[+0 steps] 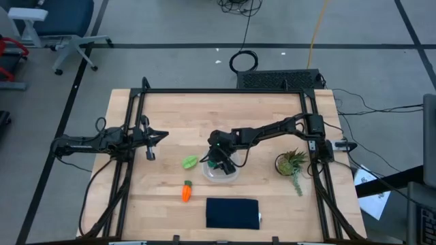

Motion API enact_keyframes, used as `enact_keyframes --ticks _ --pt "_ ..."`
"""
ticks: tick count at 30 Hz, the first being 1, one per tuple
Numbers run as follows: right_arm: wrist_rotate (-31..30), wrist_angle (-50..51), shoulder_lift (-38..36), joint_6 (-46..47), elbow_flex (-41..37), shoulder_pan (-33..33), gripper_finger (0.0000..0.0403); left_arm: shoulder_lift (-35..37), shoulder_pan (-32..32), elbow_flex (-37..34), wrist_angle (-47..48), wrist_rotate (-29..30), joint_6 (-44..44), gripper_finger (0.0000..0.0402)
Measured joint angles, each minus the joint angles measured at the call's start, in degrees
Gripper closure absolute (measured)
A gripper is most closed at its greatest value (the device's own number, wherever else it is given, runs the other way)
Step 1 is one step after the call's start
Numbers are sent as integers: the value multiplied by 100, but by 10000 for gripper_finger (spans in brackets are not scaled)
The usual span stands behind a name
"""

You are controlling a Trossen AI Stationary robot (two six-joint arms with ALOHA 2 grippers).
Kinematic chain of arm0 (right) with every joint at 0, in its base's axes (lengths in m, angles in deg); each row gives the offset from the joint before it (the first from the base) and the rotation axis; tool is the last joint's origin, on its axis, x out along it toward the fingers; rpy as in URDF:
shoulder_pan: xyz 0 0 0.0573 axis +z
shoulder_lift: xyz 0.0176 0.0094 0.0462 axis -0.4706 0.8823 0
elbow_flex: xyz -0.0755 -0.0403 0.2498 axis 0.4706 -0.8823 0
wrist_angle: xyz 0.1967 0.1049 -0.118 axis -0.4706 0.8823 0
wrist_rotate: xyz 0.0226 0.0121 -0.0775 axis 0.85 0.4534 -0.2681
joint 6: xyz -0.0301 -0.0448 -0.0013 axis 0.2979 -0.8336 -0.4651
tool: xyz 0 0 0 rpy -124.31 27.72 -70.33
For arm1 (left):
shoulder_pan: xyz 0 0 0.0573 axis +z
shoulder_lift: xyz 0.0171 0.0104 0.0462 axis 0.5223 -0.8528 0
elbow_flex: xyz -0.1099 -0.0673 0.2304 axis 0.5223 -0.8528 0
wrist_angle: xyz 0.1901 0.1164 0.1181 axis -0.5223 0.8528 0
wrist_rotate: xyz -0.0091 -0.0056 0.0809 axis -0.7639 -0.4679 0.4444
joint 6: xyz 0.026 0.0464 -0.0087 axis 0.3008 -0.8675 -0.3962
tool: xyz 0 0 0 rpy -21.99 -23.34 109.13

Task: Pick and placing Produce into tupperware
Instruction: Put the green bell pepper into the bin, then put the green starfruit into the bin

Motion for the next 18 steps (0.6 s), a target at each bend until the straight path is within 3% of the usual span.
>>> enact_keyframes --ticks 18 --pt "4 60 -89 114 92 1 117 1 0 0 27 -2 23 376"
